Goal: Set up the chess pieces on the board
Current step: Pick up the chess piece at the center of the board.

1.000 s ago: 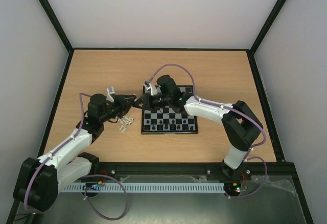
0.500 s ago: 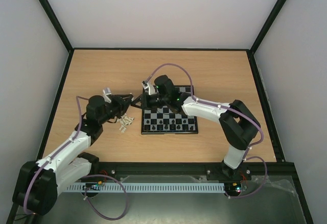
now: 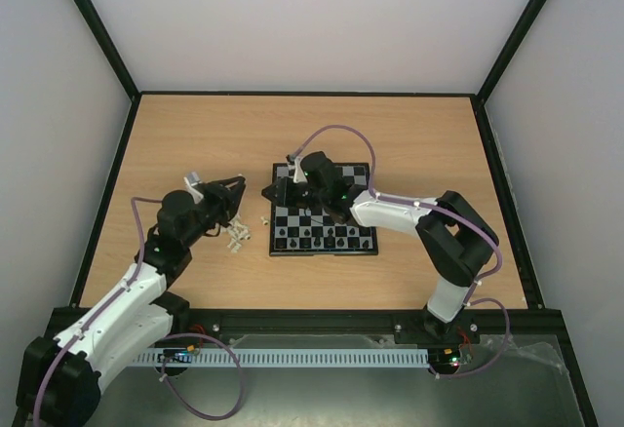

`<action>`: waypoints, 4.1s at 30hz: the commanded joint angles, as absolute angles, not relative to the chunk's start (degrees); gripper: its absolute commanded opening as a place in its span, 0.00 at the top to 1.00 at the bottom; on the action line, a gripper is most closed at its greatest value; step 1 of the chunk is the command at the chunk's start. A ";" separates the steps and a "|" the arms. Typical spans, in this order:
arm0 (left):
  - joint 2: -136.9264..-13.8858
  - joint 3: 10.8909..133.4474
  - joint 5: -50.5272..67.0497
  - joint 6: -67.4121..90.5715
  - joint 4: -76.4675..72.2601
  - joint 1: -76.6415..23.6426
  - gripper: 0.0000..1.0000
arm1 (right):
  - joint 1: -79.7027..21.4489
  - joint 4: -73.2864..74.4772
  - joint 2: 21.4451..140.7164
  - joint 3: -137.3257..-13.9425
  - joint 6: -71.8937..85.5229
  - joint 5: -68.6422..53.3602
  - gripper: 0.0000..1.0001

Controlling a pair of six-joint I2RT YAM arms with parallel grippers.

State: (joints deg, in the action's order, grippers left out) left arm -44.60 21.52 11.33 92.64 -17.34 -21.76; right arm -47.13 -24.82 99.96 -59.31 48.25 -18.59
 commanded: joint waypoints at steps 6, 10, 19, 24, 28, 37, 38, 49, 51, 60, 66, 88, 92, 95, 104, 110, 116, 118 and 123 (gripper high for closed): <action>-41.46 18.06 9.84 90.75 -11.38 -18.71 0.81 | -47.21 -21.02 98.48 -60.71 44.83 -15.66 0.79; -40.43 17.57 13.50 82.53 -3.95 -12.39 0.80 | -47.54 -5.18 101.45 -68.57 37.93 -16.50 0.78; -47.53 17.00 26.58 70.85 -5.28 -8.11 0.78 | -48.08 8.29 102.84 -72.53 29.72 -16.26 0.74; -47.36 16.42 27.58 68.43 -4.51 -7.57 0.78 | -48.08 6.24 102.61 -72.35 31.20 -16.97 0.73; -44.70 18.27 25.48 64.37 1.36 -4.19 0.78 | -48.07 9.24 104.47 -75.54 29.74 -16.58 0.73; -52.95 32.70 15.78 58.69 4.26 5.08 0.17 | -48.07 15.60 107.10 -84.27 27.82 -15.41 0.72; -55.01 34.85 14.05 58.60 5.09 5.62 0.09 | -48.08 16.10 107.34 -84.97 27.64 -15.38 0.72; -74.06 50.73 5.56 55.58 9.27 8.21 0.00 | -47.99 21.52 111.82 -90.17 25.21 -15.79 0.72; -74.15 49.95 7.46 55.04 8.85 8.15 0.00 | -47.97 25.04 114.01 -93.78 23.67 -14.33 0.72; -64.15 41.04 16.73 51.62 7.75 7.42 0.00 | -48.53 31.62 119.77 -97.52 21.05 -8.73 0.73; -58.59 36.69 20.32 49.21 8.64 7.29 0.00 | -50.35 35.85 125.77 -105.14 18.55 -4.92 0.73; -56.31 34.05 25.72 43.64 10.55 10.98 0.00 | -52.58 38.08 139.75 -126.81 10.19 -1.82 0.63; -56.45 33.73 26.06 43.56 10.06 11.25 0.00 | -52.59 38.38 140.31 -126.67 9.25 -0.85 0.64; -57.01 33.66 26.30 43.53 9.71 11.32 0.00 | -52.57 38.62 140.81 -126.58 9.13 -0.21 0.65; -57.41 32.59 26.66 43.46 8.85 11.36 0.00 | -52.62 38.45 140.72 -123.38 8.98 -0.25 0.66; -57.76 32.43 26.96 43.59 8.27 11.34 0.01 | -52.58 37.84 140.99 -123.04 8.58 -2.64 0.66; -57.92 32.17 26.98 43.62 7.92 11.29 0.01 | -52.63 37.37 140.43 -121.19 8.59 -3.75 0.66; -57.95 32.02 27.09 43.72 7.76 11.32 0.00 | -52.61 36.77 140.07 -120.05 8.57 -3.87 0.66; -57.90 31.62 27.33 43.77 7.49 11.30 0.01 | -52.65 36.41 139.61 -118.41 8.68 -3.69 0.66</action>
